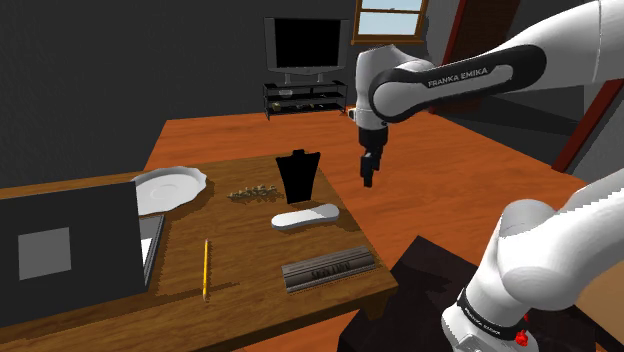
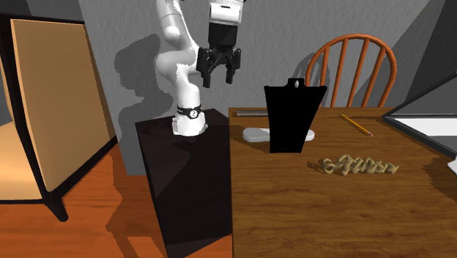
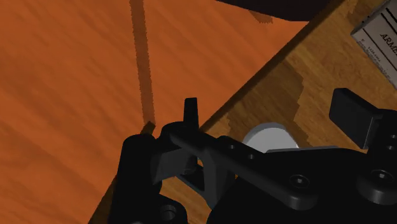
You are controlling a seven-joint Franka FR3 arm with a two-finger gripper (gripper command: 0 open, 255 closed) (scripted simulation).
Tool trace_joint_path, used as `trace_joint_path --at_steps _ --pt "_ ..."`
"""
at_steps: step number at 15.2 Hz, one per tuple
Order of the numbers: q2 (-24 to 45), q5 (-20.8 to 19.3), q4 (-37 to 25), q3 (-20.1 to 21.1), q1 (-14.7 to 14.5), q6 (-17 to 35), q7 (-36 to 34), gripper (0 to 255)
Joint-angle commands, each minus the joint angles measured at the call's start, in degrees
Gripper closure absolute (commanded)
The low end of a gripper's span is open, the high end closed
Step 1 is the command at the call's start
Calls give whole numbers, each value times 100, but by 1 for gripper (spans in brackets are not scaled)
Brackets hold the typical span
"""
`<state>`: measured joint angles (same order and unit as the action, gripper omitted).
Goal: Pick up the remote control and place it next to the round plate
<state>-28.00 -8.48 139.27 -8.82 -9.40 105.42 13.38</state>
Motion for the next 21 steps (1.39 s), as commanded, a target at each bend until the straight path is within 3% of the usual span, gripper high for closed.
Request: trace_joint_path --at_steps 1,15,21 --pt "389 43 -82 -38 -180 401 384 0" --pt "2608 652 -904 125 -1155 2318 3061 0" --pt "2869 694 -763 133 -1157 2727 3126 0"
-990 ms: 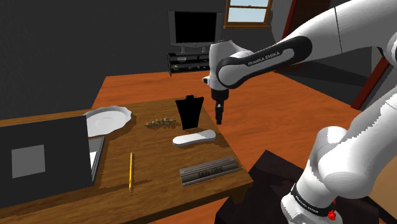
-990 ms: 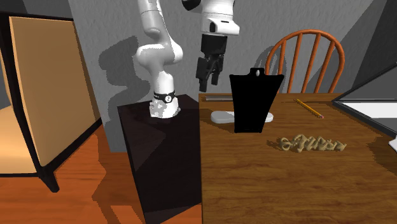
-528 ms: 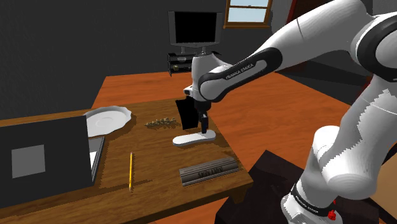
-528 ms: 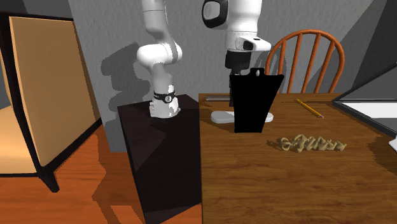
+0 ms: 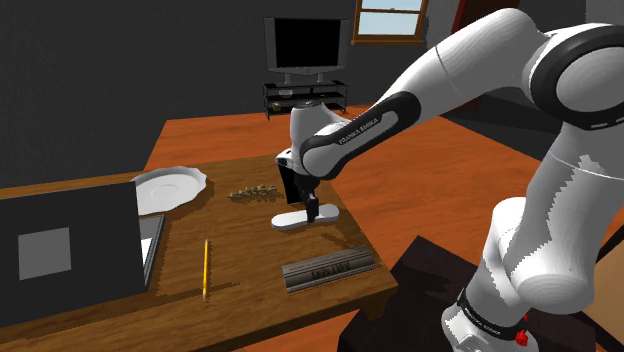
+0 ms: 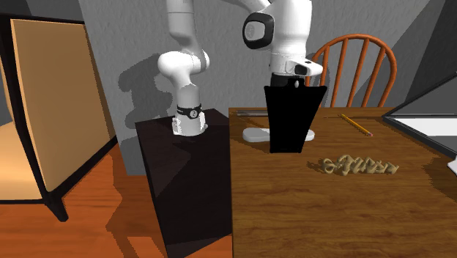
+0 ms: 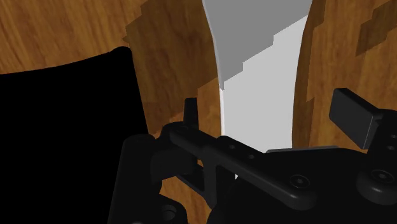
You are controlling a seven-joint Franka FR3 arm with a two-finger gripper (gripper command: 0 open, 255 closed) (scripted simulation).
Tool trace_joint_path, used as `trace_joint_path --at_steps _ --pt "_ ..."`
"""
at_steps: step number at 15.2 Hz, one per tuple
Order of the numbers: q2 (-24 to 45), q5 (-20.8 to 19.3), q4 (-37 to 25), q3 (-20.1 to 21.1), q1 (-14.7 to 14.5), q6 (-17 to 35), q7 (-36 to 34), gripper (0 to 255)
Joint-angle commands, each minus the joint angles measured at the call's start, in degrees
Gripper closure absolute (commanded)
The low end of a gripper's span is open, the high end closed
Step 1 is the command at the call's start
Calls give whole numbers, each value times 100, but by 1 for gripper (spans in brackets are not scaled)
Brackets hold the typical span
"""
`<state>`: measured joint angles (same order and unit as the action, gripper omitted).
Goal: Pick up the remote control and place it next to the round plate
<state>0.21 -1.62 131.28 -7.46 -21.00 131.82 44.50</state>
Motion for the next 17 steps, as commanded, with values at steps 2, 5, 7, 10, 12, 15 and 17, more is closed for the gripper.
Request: trace_joint_path --at_steps 2,5,7,10,12,15,17 --pt "178 27 103 -5 6 284 28 0" --pt "178 27 103 -5 6 284 28 0" --pt "178 27 103 -5 6 284 28 0" --pt "178 26 103 -5 6 283 28 0" --pt "178 26 103 -5 6 283 28 255" --pt "178 27 103 -5 6 283 28 255" --pt "179 27 102 -5 6 284 28 255"
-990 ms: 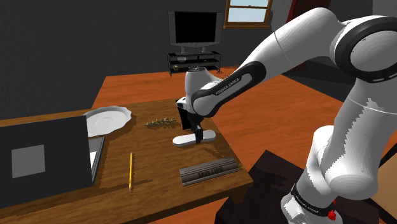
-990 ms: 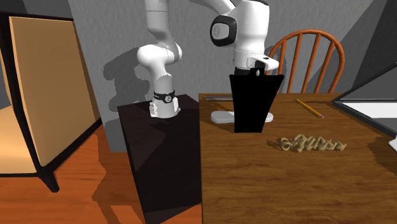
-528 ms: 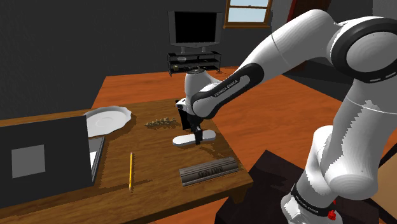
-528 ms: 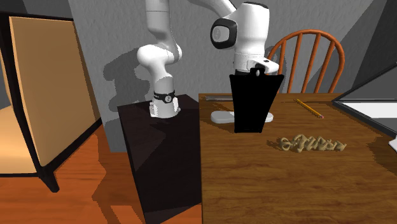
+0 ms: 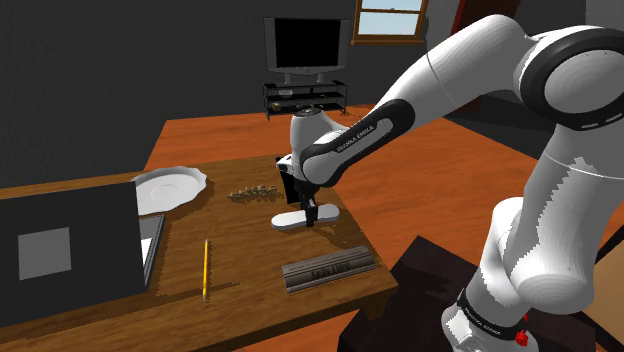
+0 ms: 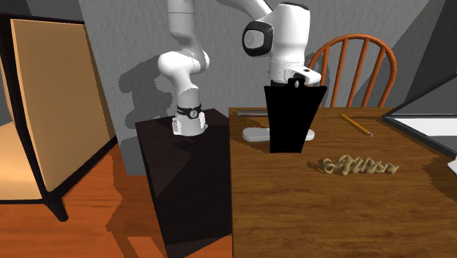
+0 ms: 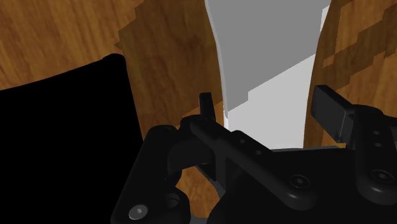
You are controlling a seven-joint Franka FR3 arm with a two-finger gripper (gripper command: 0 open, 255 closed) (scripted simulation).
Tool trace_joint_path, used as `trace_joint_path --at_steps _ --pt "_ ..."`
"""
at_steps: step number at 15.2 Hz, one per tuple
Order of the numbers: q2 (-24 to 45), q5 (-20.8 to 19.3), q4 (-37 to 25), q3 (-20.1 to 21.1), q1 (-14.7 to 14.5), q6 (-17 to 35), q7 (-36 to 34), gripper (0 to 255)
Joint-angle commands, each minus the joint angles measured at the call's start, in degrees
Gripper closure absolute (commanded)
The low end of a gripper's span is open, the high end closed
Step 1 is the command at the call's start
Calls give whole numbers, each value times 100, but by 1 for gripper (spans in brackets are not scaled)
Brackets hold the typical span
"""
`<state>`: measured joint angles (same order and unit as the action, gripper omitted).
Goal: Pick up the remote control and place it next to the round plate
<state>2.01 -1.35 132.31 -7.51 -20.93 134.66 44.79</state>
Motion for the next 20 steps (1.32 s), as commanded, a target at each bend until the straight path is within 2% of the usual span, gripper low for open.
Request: trace_joint_path --at_steps 1,3,20 --pt "-1 0 -1 0 0 0 0 255" --pt "-1 0 0 0 0 1 0 255" --pt "-705 -84 -612 15 -9 -1310 -45 255"
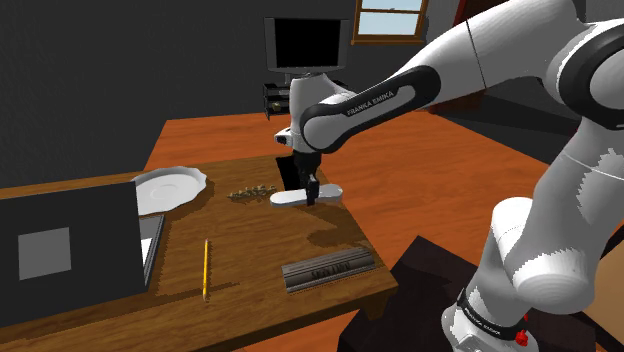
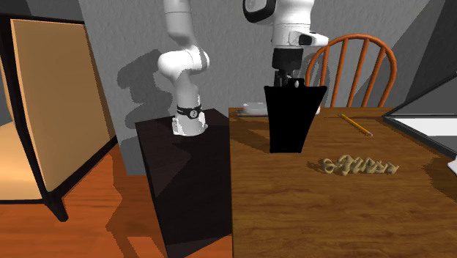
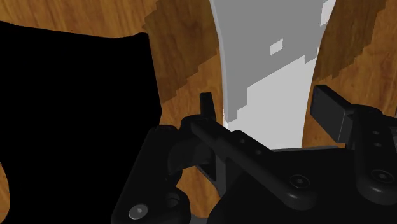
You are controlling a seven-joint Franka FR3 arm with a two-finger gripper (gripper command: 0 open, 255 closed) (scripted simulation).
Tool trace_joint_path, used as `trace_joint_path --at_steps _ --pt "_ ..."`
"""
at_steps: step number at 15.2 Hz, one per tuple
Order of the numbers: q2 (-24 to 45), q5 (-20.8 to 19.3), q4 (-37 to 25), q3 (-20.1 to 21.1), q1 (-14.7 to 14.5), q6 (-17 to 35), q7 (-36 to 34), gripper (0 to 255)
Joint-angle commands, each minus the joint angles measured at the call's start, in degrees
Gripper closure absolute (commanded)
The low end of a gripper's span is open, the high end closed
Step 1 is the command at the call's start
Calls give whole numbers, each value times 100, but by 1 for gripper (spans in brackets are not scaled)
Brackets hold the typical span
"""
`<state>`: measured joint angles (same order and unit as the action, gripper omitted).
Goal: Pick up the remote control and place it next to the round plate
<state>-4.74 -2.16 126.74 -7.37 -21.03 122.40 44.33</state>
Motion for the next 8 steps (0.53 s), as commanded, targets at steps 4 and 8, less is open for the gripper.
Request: trace_joint_path --at_steps 4,8 --pt "388 62 -593 163 -152 -215 -275 255" --pt "1006 114 -1372 348 -344 -385 -625 255"
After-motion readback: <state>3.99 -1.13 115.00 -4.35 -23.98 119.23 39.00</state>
